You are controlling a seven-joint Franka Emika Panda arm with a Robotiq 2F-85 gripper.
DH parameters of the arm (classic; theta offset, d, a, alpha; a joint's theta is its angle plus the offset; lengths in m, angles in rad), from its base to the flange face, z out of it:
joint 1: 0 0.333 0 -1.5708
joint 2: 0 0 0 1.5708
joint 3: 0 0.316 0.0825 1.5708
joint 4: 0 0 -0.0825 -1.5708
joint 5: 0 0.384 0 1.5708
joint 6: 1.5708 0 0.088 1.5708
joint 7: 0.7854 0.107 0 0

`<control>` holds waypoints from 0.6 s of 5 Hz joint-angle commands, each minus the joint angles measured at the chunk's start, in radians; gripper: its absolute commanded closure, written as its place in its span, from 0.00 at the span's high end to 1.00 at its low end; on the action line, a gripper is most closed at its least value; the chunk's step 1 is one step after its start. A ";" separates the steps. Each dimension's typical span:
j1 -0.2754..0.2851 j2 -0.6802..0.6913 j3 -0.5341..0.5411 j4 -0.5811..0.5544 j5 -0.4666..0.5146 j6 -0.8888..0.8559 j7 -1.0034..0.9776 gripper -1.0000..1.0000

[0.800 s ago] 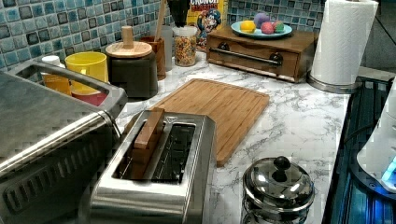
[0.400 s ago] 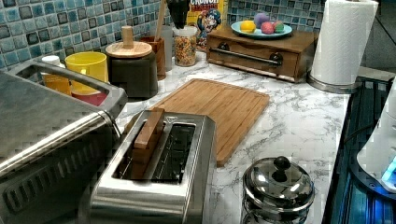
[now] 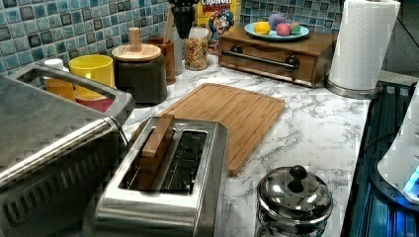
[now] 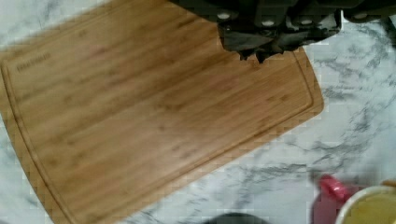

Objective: Turn on the toaster.

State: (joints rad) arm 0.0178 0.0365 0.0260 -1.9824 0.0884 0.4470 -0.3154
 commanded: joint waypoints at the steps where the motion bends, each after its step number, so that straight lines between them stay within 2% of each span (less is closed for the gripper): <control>1: 0.096 -0.150 0.077 -0.158 0.170 0.055 -0.405 0.00; 2: 0.105 -0.186 0.108 -0.214 0.238 0.077 -0.542 0.00; 3: 0.127 -0.176 0.121 -0.233 0.261 0.047 -0.616 0.00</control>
State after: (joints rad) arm 0.0975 -0.0693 0.1225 -2.1973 0.3240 0.4880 -0.8843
